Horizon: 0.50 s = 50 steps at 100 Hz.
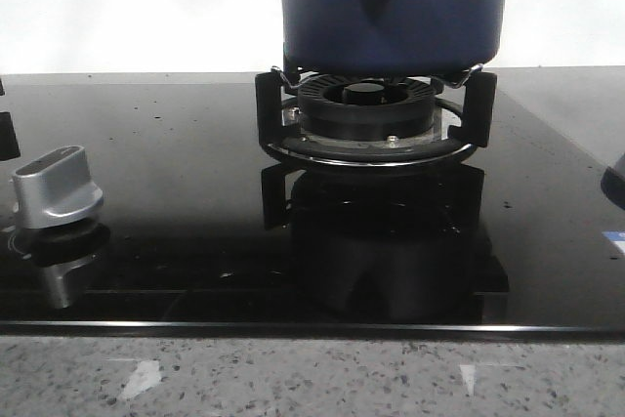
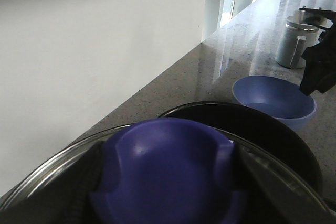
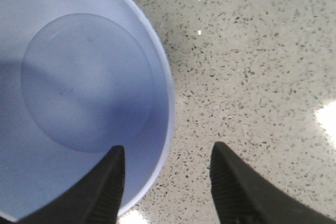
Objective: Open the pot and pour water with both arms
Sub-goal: 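Lower the right gripper onto the blue bowl rim and grasp it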
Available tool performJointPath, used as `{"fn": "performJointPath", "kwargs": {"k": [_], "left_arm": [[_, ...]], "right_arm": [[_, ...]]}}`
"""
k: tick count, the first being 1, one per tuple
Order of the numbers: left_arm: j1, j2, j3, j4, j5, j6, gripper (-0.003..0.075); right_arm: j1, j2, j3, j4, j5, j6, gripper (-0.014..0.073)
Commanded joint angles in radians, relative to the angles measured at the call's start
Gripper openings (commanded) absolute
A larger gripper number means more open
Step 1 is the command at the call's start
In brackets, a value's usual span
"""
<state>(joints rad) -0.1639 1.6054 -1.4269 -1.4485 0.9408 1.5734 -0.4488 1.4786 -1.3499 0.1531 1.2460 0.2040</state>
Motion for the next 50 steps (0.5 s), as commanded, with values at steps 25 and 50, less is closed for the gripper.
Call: {"fn": "performJointPath", "kwargs": {"k": [25,50], "left_arm": [[0.003,-0.057,-0.040,-0.105,0.004,-0.014,0.0321],[0.003,-0.057,-0.040,-0.105,-0.011,-0.014,0.0321]], "right_arm": [[-0.007,0.016,-0.032,0.023,-0.014,0.000,0.0285],[-0.007,0.037,-0.032,0.039,-0.028,0.000,0.0169]]}}
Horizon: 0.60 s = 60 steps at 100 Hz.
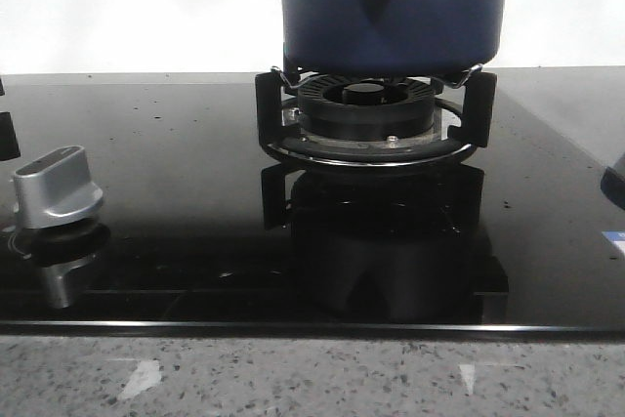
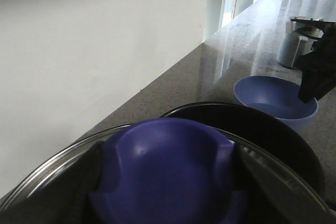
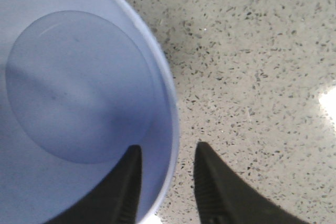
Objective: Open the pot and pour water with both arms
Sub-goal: 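Lower the right gripper onto the blue bowl rim and grasp it, then lift the blue bowl with the right gripper and carry it over the pot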
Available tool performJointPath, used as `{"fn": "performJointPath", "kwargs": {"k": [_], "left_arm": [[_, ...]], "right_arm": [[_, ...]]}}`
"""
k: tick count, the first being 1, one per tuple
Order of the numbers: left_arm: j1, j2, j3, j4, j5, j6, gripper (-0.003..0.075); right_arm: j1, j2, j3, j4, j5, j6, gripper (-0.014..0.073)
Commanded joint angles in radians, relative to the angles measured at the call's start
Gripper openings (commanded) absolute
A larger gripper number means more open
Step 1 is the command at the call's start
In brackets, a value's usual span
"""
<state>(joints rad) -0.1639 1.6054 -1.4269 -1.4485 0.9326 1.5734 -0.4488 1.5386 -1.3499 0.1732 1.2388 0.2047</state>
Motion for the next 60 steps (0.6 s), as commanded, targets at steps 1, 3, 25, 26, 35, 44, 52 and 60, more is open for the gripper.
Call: {"fn": "performJointPath", "kwargs": {"k": [1,3,25,26,35,44,52,60], "left_arm": [[0.003,-0.057,-0.040,-0.105,-0.003,-0.014,0.0321],[0.003,-0.057,-0.040,-0.105,-0.003,-0.014,0.0321],[0.003,-0.057,-0.040,-0.105,-0.020,-0.014,0.0321],[0.003,-0.057,-0.040,-0.105,-0.023,-0.014,0.0321],[0.003,-0.057,-0.040,-0.105,-0.033,-0.014,0.0321],[0.003,-0.057,-0.040,-0.105,-0.037,-0.014,0.0321],[0.003,-0.057,-0.040,-0.105,-0.042,-0.014,0.0321],[0.003,-0.057,-0.040,-0.105,-0.045,-0.014,0.0321]], "right_arm": [[-0.007,-0.023,-0.032,0.021,-0.021,-0.001,0.0167],[-0.007,-0.022,-0.032,0.024,-0.021,-0.001,0.0164],[-0.007,-0.019,-0.032,0.030,-0.031,-0.001,-0.0003],[-0.007,-0.019,-0.032,0.030,-0.032,-0.001,-0.0022],[-0.007,-0.019,-0.032,0.030,-0.037,-0.001,-0.0073],[-0.007,-0.019,-0.036,0.030,-0.037,-0.001,-0.0073],[-0.007,-0.026,-0.058,0.031,-0.030,-0.001,-0.0073],[-0.007,-0.025,-0.098,0.031,-0.001,-0.001,-0.0073]]}}
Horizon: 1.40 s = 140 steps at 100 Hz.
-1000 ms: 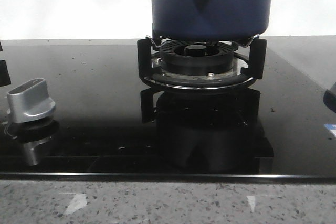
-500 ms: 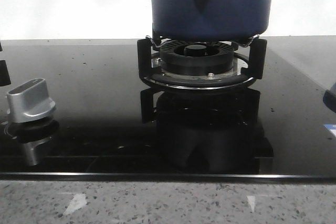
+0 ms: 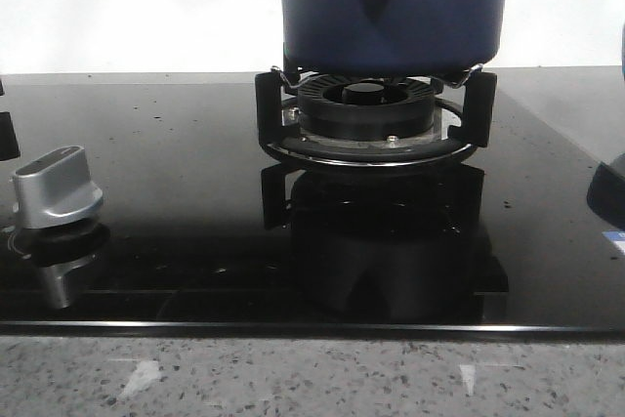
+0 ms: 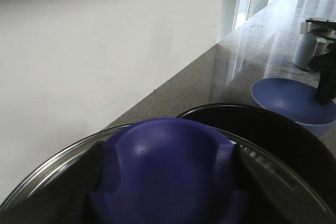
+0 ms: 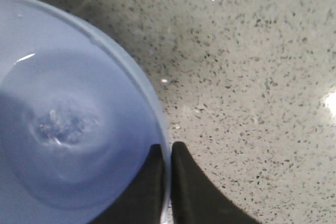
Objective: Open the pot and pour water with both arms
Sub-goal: 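Lift the blue bowl with the right gripper and carry it over the pot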
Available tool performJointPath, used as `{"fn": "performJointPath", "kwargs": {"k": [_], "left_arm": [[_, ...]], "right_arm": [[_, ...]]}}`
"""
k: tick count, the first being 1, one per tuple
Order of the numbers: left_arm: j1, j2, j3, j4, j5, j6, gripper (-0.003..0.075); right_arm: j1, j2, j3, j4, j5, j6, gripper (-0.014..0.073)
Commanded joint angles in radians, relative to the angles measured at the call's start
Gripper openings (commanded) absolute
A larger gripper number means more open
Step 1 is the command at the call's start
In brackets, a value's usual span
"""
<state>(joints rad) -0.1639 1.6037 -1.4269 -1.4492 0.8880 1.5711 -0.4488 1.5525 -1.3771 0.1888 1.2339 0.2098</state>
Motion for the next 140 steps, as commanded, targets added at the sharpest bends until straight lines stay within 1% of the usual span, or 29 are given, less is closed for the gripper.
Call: {"fn": "performJointPath", "kwargs": {"k": [1,19,41,48,64,93,109,140], "left_arm": [[0.003,-0.055,-0.040,-0.104,-0.001,-0.012,0.0321],[0.003,-0.055,-0.040,-0.104,-0.004,-0.012,0.0321],[0.003,-0.055,-0.040,-0.104,-0.016,-0.012,0.0321],[0.003,-0.055,-0.040,-0.104,-0.019,-0.012,0.0321],[0.003,-0.055,-0.040,-0.104,-0.019,-0.012,0.0321],[0.003,-0.055,-0.040,-0.102,-0.014,-0.012,0.0321],[0.003,-0.055,-0.040,-0.088,-0.014,-0.012,0.0321],[0.003,-0.055,-0.040,-0.051,-0.075,-0.012,0.0321]], "right_arm": [[-0.007,-0.039,-0.080,0.015,0.009,-0.006,-0.0073],[-0.007,-0.039,-0.215,0.017,0.074,-0.008,-0.0073],[-0.003,-0.042,-0.371,0.150,0.074,-0.008,-0.0062],[0.013,-0.042,-0.405,0.154,0.074,-0.008,-0.0062],[0.078,-0.040,-0.462,0.154,0.074,-0.008,-0.0062],[0.198,-0.038,-0.499,0.154,0.074,-0.006,-0.0062],[0.257,-0.038,-0.549,0.154,0.074,-0.006,-0.0062],[0.371,-0.026,-0.609,0.156,0.074,0.000,-0.0062]]}}
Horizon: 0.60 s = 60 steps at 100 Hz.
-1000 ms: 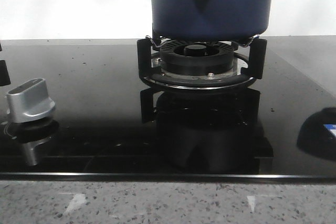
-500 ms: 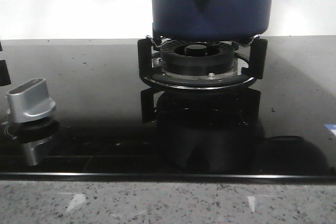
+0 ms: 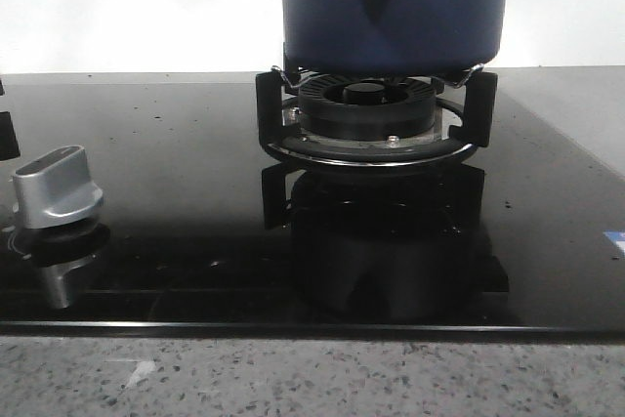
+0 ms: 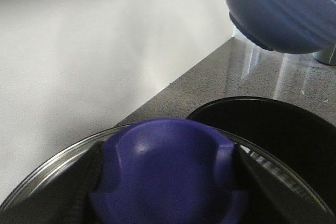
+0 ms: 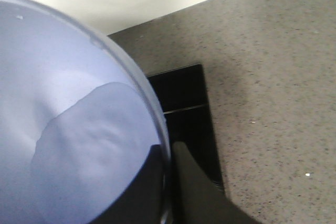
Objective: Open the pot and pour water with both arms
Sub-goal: 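Lift the blue bowl with the right gripper and carry it over the pot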
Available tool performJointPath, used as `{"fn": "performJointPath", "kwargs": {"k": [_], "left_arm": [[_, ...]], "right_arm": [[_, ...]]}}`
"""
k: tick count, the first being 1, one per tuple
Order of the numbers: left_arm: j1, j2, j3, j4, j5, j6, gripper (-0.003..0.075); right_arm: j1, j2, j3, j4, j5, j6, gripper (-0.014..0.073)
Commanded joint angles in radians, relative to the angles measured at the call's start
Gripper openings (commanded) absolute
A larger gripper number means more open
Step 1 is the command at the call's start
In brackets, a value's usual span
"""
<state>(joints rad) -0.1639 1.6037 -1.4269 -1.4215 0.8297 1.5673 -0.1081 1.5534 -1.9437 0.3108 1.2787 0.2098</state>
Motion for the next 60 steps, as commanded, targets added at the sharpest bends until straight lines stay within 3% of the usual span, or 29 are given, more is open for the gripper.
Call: {"fn": "performJointPath", "kwargs": {"k": [1,25,60], "left_arm": [[0.003,-0.055,-0.040,-0.078,-0.018,-0.008,0.0321],[0.005,-0.055,-0.040,-0.078,-0.036,-0.008,0.0321],[0.102,-0.055,-0.040,-0.132,-0.010,-0.008,0.0321]], "right_arm": [[0.032,-0.026,-0.044,0.034,0.030,0.002,-0.0062],[0.111,0.009,-0.044,0.038,0.030,0.004,-0.0062],[0.183,0.029,-0.044,0.036,-0.037,0.004,-0.0062]]}}
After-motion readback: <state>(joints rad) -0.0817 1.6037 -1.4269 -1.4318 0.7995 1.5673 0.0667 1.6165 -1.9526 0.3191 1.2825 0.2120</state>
